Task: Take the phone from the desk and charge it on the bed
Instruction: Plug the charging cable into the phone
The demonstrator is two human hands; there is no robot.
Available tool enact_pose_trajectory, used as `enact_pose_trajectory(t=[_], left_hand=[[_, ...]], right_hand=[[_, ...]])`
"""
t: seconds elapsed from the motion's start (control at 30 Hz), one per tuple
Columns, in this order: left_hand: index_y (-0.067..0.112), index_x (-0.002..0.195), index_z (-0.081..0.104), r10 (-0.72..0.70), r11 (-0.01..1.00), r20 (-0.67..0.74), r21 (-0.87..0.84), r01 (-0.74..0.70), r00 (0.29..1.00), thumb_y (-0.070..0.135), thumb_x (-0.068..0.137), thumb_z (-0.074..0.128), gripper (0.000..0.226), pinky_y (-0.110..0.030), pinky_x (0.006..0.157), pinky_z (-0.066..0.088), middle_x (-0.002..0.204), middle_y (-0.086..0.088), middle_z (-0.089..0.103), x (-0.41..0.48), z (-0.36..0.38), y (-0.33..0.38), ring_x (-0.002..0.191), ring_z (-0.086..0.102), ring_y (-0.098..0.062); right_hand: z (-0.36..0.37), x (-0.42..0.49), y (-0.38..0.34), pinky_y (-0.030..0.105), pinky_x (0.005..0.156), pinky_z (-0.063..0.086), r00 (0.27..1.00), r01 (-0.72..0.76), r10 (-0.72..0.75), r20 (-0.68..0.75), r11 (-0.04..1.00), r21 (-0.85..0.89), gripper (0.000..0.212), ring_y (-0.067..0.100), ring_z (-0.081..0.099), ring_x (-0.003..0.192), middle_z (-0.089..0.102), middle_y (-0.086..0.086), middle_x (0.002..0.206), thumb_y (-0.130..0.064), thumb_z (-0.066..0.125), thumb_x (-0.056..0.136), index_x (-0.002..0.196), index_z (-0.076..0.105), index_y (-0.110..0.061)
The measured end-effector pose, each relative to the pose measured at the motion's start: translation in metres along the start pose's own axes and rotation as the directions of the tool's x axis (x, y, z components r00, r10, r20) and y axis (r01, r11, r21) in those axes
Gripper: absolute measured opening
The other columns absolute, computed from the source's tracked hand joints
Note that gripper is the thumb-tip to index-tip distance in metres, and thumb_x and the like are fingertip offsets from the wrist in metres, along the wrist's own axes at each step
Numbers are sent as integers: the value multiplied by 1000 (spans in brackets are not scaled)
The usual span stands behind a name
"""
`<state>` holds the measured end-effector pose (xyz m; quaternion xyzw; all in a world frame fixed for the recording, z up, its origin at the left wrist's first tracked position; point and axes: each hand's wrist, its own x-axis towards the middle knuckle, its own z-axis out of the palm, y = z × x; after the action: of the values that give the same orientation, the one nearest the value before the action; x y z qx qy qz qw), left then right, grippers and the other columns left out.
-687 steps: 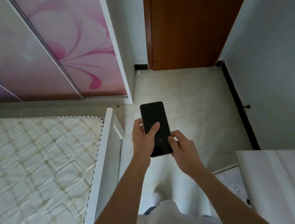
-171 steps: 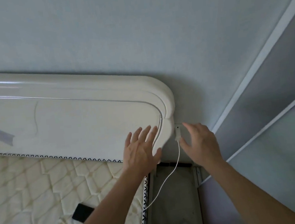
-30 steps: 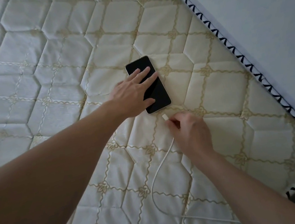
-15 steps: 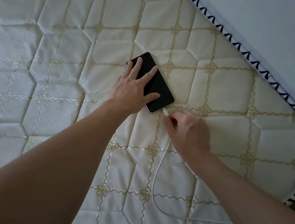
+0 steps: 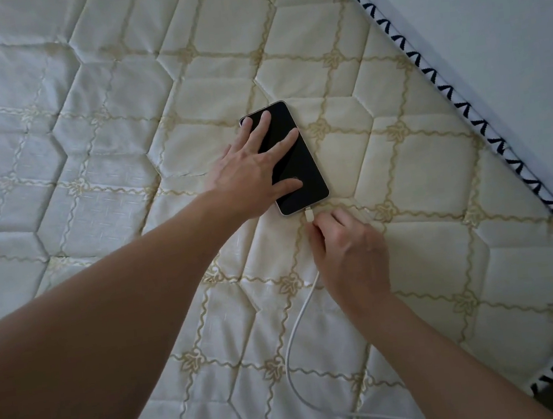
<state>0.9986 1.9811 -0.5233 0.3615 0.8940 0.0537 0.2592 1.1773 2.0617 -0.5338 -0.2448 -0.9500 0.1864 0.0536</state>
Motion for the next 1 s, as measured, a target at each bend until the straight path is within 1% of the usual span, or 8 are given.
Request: enact_pose_trajectory(t=[0.1,0.17,0.27,0.5,0.6,0.73,0.87,1.0], left_hand=[[49,153,5,21,1000,-5,15,-21,1000,67,89,48,79,-45,123,15,167,2,-12,1,1,-3,154,-10,-24],[49,153,4,31,999,-2,24,-31,1000,67,89,48,80,-45,123,15,167,1,-12,1,1,-4,154,-10,-25],[48,153,3,34,999,4,36,-34,999,67,89,47,80,-46,124,14,167,1,-13,2,2,-4,154,-10,-25],[48,154,4,33,999,-2,27,-33,999,65,91,48,78,-51,124,11,167,0,-14,0,4,-2,153,-13,-26],[48,154,4,34,999,2,17,-35,999,64,91,48,78,-52,124,10,167,0,-15,0,4,0,153,-14,-26],[48,154,5,43,999,16,8,-43,999,63,91,50,79,-52,124,10,167,1,-15,1,1,-1,153,-14,-25],[49,153,6,82,996,20,18,-82,996,63,89,54,81,-52,124,12,167,1,-14,5,-1,-3,153,-13,-26],[50,153,6,124,991,39,34,-126,991,63,88,55,82,-51,124,10,167,1,-14,11,-3,-6,153,-14,-25]], right_hand=[[-2,2,8,35,58,46,999,32,-33,30,999,11,20,22,53,57,59,0,74,-27,61,93,77,58,-14],[-2,4,12,37,63,47,998,38,-39,47,999,21,18,21,56,62,61,-2,77,-31,59,94,82,59,-17],[0,5,11,37,66,46,998,57,-57,40,998,-13,17,22,58,65,62,-2,76,-29,57,95,82,56,-17],[8,7,5,38,63,44,995,98,-99,3,990,-102,19,25,58,60,60,3,69,-22,55,96,79,53,-14],[9,10,1,39,63,46,998,65,-63,20,994,-88,19,25,57,57,61,3,66,-22,55,95,78,53,-13],[7,9,1,38,63,45,997,79,-78,16,994,-74,18,24,58,58,61,2,66,-23,55,95,79,54,-14],[8,12,-2,36,60,43,995,96,-98,-12,990,-102,21,22,55,55,57,1,61,-25,50,93,74,52,-16],[10,13,-8,35,60,41,998,58,-59,-13,996,-66,20,22,53,53,56,1,59,-24,54,89,70,52,-16]])
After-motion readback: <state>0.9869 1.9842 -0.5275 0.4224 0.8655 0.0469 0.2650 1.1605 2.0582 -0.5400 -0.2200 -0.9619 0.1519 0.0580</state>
